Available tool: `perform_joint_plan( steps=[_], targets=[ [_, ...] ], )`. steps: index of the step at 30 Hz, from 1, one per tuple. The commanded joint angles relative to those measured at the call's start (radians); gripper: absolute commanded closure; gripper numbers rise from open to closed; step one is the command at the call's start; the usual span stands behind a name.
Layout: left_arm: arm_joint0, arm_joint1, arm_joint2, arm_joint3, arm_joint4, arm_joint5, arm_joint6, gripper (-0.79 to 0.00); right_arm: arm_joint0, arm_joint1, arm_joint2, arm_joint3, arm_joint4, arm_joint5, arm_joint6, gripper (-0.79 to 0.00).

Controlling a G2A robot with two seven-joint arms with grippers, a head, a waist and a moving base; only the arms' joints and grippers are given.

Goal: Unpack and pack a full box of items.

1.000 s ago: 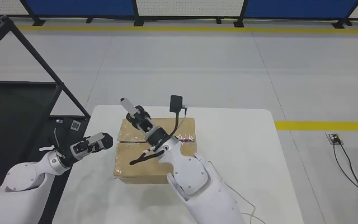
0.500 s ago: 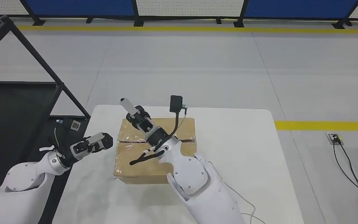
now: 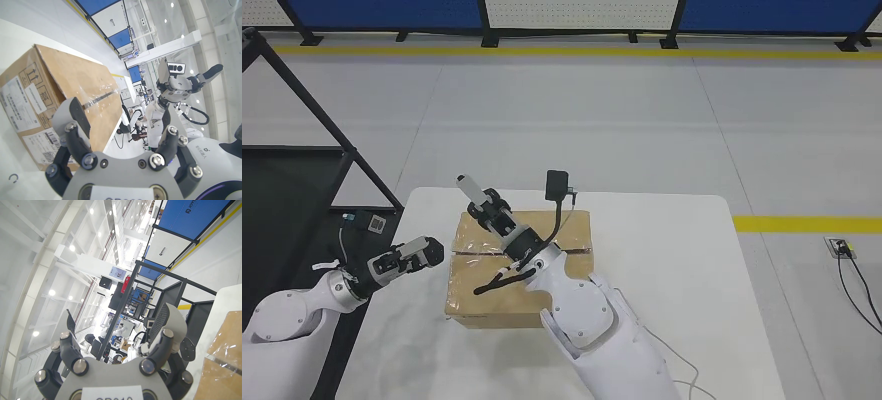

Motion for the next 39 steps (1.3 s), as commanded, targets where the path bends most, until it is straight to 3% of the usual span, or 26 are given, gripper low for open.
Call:
perform_joint_plan(
  steps=[1, 31, 34, 39],
  targets=[
    [0.0, 0.0, 0.0, 0.0, 0.0, 0.0, 0.0, -0.785, 0.0, 0.0, 0.0, 0.0, 0.0, 0.0, 0.0, -0.785],
    [0.0, 0.0, -0.001, -0.006, 0.003, 0.007, 0.01, -0.785, -0.003, 0.0, 0.008, -0.006, -0.003, 0.005, -0.021, -0.785],
    [-0.027, 0.002, -0.009, -0.019, 0.043, 0.031, 0.033, -0.785, 0.001, -0.002, 0.023, -0.003, -0.001, 0.026, -0.044, -0.785],
    [-0.059, 0.007, -0.025, -0.023, 0.073, 0.028, 0.003, -0.785, -0.019, 0.014, 0.072, -0.028, -0.029, 0.073, 0.053, -0.785]
  ],
)
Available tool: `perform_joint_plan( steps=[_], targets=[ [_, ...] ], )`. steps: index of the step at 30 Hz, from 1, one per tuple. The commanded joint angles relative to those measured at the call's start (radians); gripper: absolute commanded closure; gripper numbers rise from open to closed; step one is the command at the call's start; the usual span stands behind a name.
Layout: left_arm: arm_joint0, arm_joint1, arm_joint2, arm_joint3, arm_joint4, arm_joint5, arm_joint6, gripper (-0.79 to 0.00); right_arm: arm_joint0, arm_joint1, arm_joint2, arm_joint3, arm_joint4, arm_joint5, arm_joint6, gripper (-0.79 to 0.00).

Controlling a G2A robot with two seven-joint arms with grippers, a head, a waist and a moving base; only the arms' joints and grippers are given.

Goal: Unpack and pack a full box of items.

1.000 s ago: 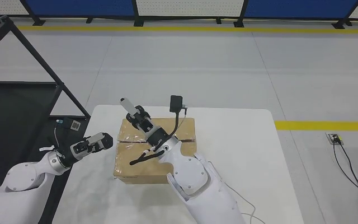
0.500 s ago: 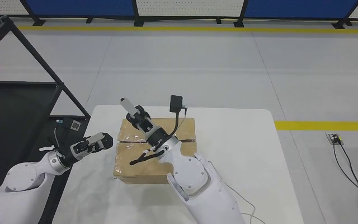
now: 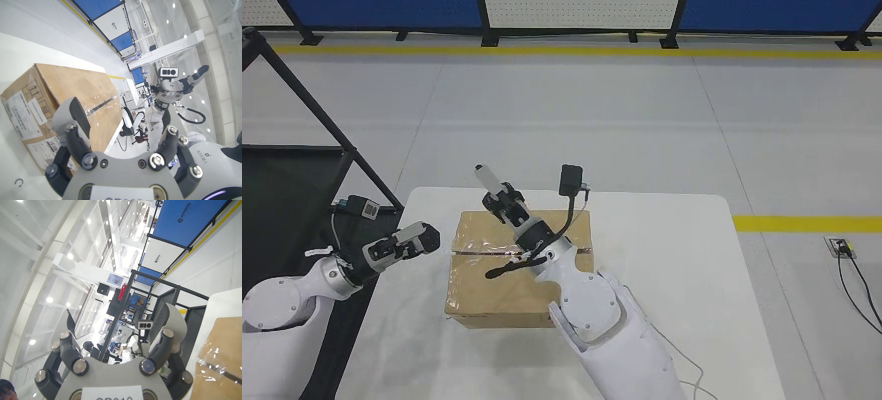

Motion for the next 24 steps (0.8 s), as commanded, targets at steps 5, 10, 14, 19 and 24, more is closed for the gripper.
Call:
perform_joint_plan(
  steps=[5, 10, 14, 19, 24],
  targets=[
    [-0.017, 0.012, -0.024, -0.014, 0.124, -0.048, -0.022, -0.785, -0.08, 0.038, 0.065, -0.124, -0.099, 0.094, 0.224, -0.785],
    [-0.025, 0.018, -0.021, -0.026, 0.181, -0.076, -0.044, -0.785, -0.163, 0.076, 0.14, -0.269, -0.146, 0.184, 0.494, -0.785],
    [-0.031, 0.017, -0.014, -0.018, 0.177, -0.061, -0.041, -0.785, -0.181, 0.088, 0.17, -0.306, -0.177, 0.222, 0.555, -0.785],
    [-0.031, 0.017, -0.014, -0.018, 0.177, -0.061, -0.041, -0.785, -0.181, 0.088, 0.17, -0.306, -0.177, 0.222, 0.555, -0.785],
    [-0.029, 0.02, -0.016, -0.047, 0.231, -0.078, -0.03, -0.785, -0.211, 0.081, 0.139, -0.313, -0.162, 0.195, 0.414, -0.785]
  ],
)
